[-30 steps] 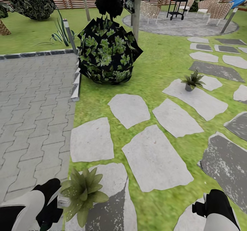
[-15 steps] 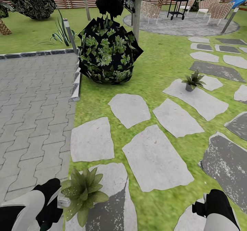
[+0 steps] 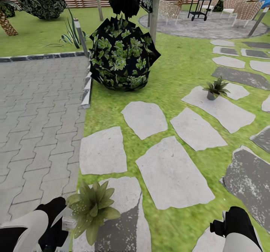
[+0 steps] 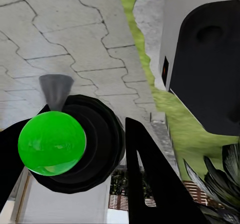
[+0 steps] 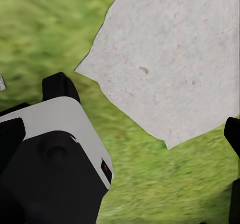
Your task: Pick up the pesticide atomizer in the garden and spray insectifuge to fully cover both potted plants in the garden.
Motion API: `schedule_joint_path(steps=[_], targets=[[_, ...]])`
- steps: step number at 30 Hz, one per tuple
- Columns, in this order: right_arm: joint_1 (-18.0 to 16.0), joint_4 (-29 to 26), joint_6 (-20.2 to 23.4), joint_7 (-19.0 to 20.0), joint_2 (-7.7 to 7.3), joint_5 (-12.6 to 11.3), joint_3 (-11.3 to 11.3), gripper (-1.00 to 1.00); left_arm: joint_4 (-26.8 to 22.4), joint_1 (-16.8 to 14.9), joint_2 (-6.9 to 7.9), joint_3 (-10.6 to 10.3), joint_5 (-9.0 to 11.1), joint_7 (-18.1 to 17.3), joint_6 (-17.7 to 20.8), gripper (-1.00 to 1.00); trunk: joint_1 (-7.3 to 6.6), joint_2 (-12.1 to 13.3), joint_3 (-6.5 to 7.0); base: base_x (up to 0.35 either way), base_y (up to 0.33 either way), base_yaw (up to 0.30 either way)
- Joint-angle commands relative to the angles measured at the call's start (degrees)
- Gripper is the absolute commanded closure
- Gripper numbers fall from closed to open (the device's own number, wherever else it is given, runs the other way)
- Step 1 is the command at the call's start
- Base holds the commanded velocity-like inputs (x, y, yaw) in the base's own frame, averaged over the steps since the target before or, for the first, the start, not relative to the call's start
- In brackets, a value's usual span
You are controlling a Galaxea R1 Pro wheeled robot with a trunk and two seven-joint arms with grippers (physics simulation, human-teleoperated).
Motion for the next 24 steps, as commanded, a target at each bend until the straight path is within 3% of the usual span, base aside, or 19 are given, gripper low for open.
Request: schedule_joint_path(steps=[1,24], targets=[[-0.1,-0.1,0.0,0.6,0.05,0.6,-0.2,-1.0,-0.1,0.0,0.0,-0.2,-0.5,-0.6,0.2,1.0,0.0,0.0,-0.09,0.0,0.0,0.193],[-0.1,-0.1,0.0,0.6,0.05,0.6,-0.2,-1.0,-0.1,0.2,-0.09,-0.1,-0.5,-0.6,0.2,1.0,0.0,0.0,-0.22,-0.028,-0.026,0.021]])
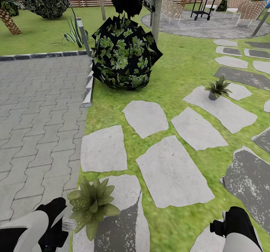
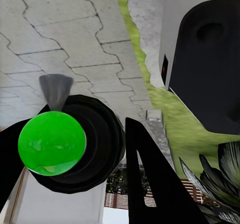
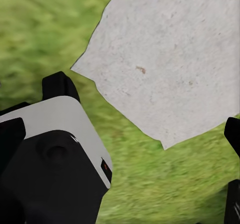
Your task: Pick up the pesticide atomizer in the garden and spray insectifuge to fully cover both potted plants in the garden.
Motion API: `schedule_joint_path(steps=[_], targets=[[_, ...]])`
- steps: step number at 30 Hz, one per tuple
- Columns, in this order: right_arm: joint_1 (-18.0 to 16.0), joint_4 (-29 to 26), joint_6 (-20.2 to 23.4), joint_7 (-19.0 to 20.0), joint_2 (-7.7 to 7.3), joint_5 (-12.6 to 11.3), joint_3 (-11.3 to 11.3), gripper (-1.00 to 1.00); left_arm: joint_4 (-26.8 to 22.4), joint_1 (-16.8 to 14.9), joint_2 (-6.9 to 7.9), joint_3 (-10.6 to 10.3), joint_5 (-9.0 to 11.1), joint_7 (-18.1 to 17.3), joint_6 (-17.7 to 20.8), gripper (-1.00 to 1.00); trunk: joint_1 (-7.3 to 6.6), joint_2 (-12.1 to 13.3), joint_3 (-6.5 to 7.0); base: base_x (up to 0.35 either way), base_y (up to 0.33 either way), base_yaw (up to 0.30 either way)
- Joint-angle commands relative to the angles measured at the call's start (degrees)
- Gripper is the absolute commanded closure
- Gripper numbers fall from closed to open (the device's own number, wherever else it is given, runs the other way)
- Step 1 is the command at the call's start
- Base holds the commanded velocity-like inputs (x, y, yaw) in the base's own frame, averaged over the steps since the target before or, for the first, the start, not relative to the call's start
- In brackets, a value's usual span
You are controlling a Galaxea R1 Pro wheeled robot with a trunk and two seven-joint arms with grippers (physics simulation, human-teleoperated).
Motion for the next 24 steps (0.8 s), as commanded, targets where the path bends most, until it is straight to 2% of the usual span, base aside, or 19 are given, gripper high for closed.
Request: schedule_joint_path(steps=[1,15,24], targets=[[-0.1,-0.1,0.0,0.6,0.06,0.6,-0.2,-1.0,-0.1,0.0,0.01,-0.2,-0.5,-0.6,0.2,1.0,0.0,0.0,-0.04,0.0,0.0,0.0],[-0.1,-0.1,0.0,0.6,0.06,0.6,-0.2,-1.0,-0.1,-0.1,0.1,0.0,-0.4,-0.6,0.2,1.0,0.0,0.0,-0.04,0.0,0.0,0.0],[-0.1,-0.1,0.0,0.5,0.06,0.6,-0.2,-1.0,-0.1,-0.2,0.1,0.0,-0.4,-0.6,0.2,1.0,1.54,-2.8,-1.3,0.0,0.0,0.0]])
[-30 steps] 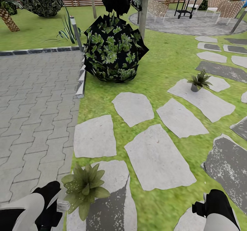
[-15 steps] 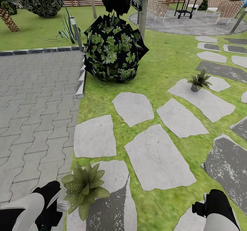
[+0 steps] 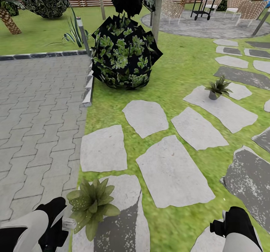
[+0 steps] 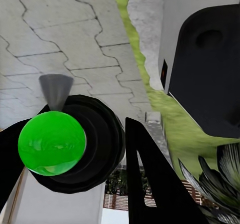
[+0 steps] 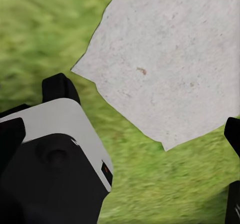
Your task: Pick up the pesticide atomizer in the garden and spray insectifuge to fully cover both potted plants in the garden.
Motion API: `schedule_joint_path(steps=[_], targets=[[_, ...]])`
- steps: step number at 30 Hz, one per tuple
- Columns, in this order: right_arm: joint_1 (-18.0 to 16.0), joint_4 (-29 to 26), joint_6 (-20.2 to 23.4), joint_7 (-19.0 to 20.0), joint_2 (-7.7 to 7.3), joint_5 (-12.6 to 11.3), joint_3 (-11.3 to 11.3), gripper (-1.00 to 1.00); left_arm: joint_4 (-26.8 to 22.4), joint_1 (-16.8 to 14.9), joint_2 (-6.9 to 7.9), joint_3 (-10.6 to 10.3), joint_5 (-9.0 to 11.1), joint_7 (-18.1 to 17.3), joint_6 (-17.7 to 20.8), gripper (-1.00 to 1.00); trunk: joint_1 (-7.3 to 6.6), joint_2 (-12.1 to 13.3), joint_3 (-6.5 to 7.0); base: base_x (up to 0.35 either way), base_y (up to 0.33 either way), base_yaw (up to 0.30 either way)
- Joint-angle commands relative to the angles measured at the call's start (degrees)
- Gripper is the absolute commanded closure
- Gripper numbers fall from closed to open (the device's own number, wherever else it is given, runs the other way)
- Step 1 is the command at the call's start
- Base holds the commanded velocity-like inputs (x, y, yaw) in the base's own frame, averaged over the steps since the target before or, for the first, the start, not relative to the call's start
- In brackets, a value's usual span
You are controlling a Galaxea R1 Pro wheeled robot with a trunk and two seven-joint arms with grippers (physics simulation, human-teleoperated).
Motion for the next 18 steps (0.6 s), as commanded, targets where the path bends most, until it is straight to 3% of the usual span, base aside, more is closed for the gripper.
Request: schedule_joint_path(steps=[1,4,10,18], targets=[[-0.1,-0.1,0.0,0.6,0.05,0.6,-0.2,-1.0,-0.1,-0.1,0.01,-0.2,-0.5,-0.6,0.2,1.0,0.23,-0.4,-0.23,0.0,0.0,0.0],[-0.1,-0.1,0.0,0.5,0.05,0.6,-0.2,-1.0,-0.2,-1.0,-0.04,-0.3,-0.5,-0.6,0.2,1.0,0.45,-0.8,-0.41,0.0,0.0,0.0],[-0.1,-0.1,0.0,0.6,0.05,0.6,-0.2,-1.0,-0.1,-6.6,-0.07,-0.3,-0.5,-0.6,0.2,1.0,0.45,-0.8,-0.41,0.0,0.0,0.0],[-0.1,-0.1,0.0,0.6,0.05,0.6,-0.2,-1.0,-0.1,-6.8,-0.07,-0.2,-0.6,-0.6,0.2,1.0,0.45,-0.8,-0.41,0.0,0.0,0.0]])
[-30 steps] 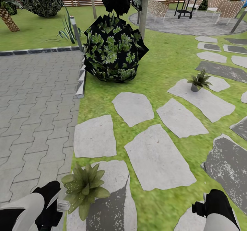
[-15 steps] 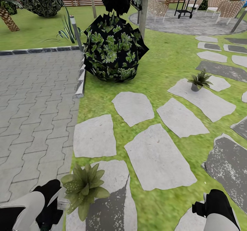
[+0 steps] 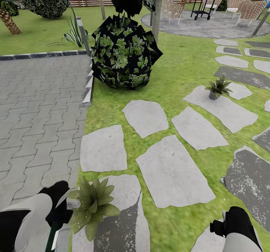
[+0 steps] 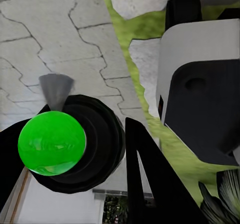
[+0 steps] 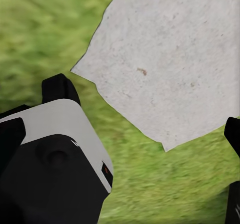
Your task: Pick up the pesticide atomizer in the garden and spray insectifuge to fully cover both potted plants in the garden.
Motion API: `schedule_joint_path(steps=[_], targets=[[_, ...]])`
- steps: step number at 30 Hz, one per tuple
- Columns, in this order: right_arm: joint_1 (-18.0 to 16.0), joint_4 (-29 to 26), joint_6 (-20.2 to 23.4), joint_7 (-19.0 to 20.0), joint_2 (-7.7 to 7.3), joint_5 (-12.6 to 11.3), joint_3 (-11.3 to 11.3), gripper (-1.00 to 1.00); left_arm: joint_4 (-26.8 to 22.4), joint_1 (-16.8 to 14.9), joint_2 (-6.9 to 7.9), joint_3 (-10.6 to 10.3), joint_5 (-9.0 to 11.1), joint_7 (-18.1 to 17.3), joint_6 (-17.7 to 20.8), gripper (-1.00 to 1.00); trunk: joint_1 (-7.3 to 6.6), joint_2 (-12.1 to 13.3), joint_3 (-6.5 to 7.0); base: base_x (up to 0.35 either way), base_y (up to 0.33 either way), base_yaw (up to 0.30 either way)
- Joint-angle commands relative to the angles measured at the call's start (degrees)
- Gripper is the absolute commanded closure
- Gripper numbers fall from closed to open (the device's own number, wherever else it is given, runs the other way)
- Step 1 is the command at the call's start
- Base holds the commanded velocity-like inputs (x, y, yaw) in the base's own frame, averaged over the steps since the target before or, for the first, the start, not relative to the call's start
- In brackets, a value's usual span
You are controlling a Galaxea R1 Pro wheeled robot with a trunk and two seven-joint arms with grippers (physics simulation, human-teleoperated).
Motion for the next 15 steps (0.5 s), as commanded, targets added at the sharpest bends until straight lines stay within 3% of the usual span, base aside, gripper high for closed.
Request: schedule_joint_path(steps=[1,15], targets=[[-0.1,-0.1,0.0,0.5,0.06,0.6,-0.2,-1.0,-0.1,0.1,0.01,-0.1,-0.5,-0.6,0.2,1.0,0.0,0.0,-0.04,0.0,0.0,0.0],[-0.1,-0.1,0.0,0.5,0.06,0.6,-0.2,-1.0,-0.1,2.6,0.18,-0.5,-0.6,-0.5,0.1,1.0,1.1,-2.0,-0.94,0.0,0.0,0.0]])
